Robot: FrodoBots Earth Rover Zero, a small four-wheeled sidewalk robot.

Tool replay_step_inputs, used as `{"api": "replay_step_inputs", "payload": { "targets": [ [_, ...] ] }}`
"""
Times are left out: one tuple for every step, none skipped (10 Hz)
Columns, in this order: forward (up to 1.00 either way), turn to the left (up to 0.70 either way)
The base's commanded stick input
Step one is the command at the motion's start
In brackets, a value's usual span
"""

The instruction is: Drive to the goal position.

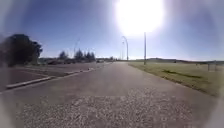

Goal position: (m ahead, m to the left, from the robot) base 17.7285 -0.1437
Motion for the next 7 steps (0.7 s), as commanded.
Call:
{"api": "replay_step_inputs", "payload": {
  "targets": [
    [1.00,0.00],
    [1.00,0.00],
    [1.00,0.00],
    [1.00,0.00],
    [1.00,0.00],
    [1.00,0.00],
    [1.00,0.00]
  ]
}}
